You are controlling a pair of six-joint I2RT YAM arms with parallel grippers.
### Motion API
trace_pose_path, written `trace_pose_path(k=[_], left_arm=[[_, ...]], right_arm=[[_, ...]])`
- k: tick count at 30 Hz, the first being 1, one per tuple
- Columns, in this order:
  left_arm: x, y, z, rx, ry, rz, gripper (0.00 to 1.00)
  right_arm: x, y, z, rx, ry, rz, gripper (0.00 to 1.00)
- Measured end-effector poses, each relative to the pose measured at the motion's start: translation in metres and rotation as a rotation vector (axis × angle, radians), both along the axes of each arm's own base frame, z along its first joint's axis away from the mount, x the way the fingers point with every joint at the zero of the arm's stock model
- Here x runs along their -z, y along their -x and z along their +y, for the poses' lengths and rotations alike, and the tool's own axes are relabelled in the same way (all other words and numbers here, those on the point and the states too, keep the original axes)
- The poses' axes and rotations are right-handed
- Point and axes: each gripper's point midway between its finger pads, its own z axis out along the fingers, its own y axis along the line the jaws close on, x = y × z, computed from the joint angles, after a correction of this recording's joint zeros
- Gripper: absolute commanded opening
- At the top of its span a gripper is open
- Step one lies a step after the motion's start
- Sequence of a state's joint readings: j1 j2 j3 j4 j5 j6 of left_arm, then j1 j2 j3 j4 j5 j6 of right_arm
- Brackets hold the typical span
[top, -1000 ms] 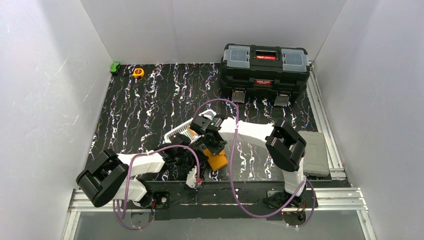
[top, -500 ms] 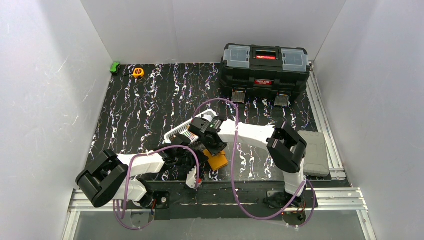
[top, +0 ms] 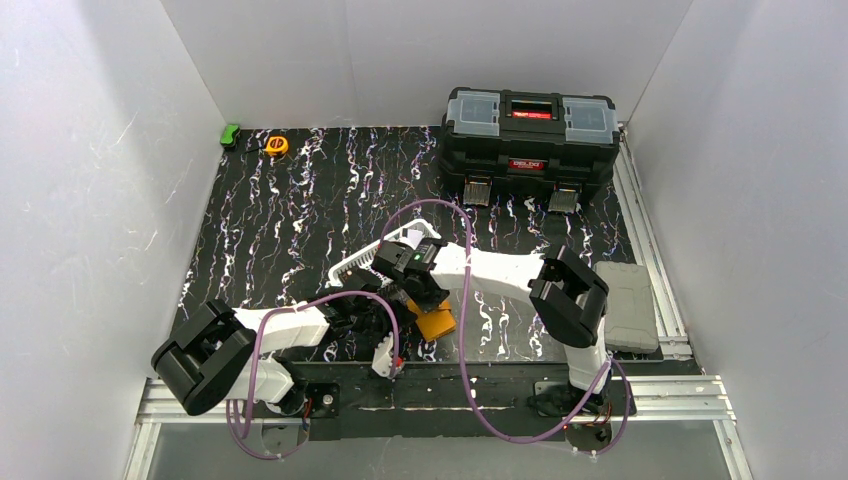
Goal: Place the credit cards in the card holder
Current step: Close the card holder at the center of the board.
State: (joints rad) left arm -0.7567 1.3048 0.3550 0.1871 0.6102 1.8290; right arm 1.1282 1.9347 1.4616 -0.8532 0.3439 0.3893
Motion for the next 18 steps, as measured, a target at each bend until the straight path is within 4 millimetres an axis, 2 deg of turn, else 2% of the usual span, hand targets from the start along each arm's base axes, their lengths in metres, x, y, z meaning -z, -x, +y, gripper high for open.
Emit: trace_pose_path(k=[8,18], left_arm=[[-0.001,0.001,0.0,0.0,0.001,0.002,0.2],[-0.001,0.003,-0.001,0.004,0.001,0.003,0.21]], right_arm=[[-0.001,-0.008,-0.007,0.01,0.038,-0.049,0.22],[-0.002,-0.011,-0.009,0.014,0.048,-0.066,0.07]])
